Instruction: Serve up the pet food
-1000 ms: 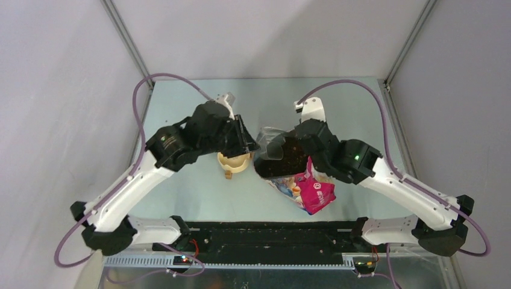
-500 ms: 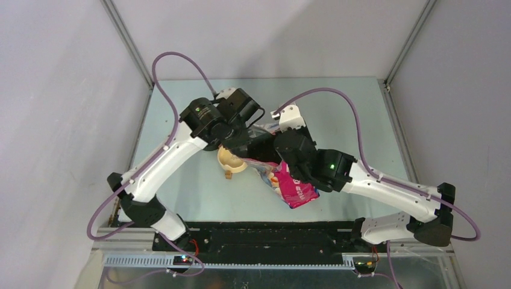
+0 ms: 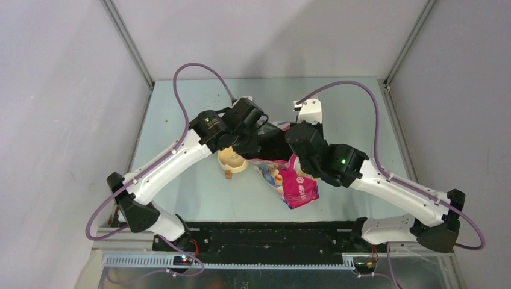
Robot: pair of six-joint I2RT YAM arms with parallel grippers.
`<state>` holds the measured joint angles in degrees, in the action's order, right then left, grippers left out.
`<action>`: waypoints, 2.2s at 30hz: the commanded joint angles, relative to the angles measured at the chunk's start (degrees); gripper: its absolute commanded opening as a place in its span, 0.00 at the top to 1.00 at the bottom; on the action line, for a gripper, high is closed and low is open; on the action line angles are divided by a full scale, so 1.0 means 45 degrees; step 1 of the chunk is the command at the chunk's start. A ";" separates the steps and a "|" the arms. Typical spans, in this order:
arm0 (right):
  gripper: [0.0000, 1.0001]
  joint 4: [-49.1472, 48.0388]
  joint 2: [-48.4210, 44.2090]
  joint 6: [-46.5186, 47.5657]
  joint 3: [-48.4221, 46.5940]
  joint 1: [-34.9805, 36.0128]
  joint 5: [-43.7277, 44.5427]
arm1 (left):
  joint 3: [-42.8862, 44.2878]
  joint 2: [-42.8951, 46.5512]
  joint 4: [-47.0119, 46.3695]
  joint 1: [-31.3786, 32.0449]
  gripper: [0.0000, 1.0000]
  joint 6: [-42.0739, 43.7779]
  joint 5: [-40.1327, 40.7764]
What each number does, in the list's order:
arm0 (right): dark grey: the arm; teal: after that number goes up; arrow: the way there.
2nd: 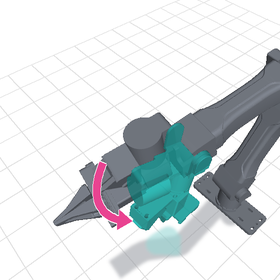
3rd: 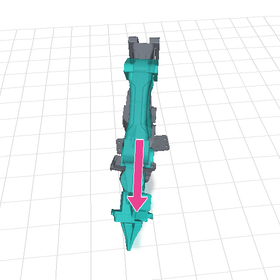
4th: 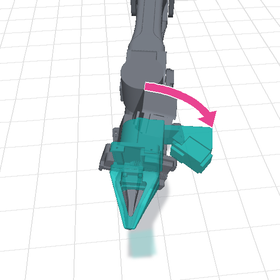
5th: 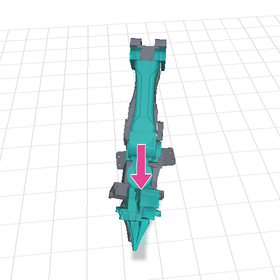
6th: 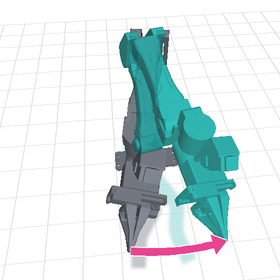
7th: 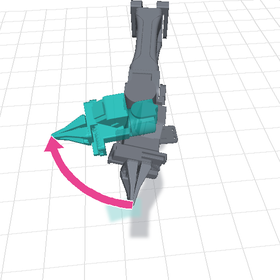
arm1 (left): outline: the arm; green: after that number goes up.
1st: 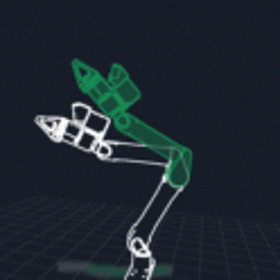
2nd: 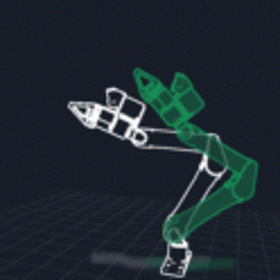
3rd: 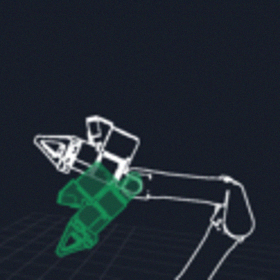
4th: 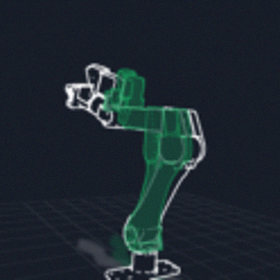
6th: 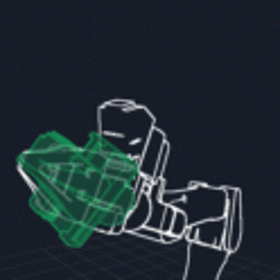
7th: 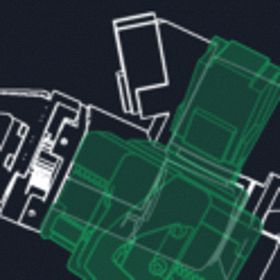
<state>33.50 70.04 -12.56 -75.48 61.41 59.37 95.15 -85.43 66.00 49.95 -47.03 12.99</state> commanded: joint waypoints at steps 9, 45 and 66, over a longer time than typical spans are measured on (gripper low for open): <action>1.00 0.0572 -0.2575 -0.4297 0.1038 -0.1104 0.2175 | -0.1317 -0.1167 -0.4810 0.0682 1.00 0.0090 -0.2244; 1.00 0.0236 -0.5409 -0.3920 0.2993 -0.1189 0.2728 | -0.8505 0.2385 -1.5966 0.0650 1.00 -0.4265 -0.5323; 1.00 -0.0398 -0.5335 -0.3478 0.3205 -0.1217 0.2291 | -1.2045 0.7833 -1.6126 -0.0425 1.00 -0.4457 -0.2566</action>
<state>38.72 46.65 -28.40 -59.66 56.07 66.11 43.53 -53.36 -1.34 50.85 -65.52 0.30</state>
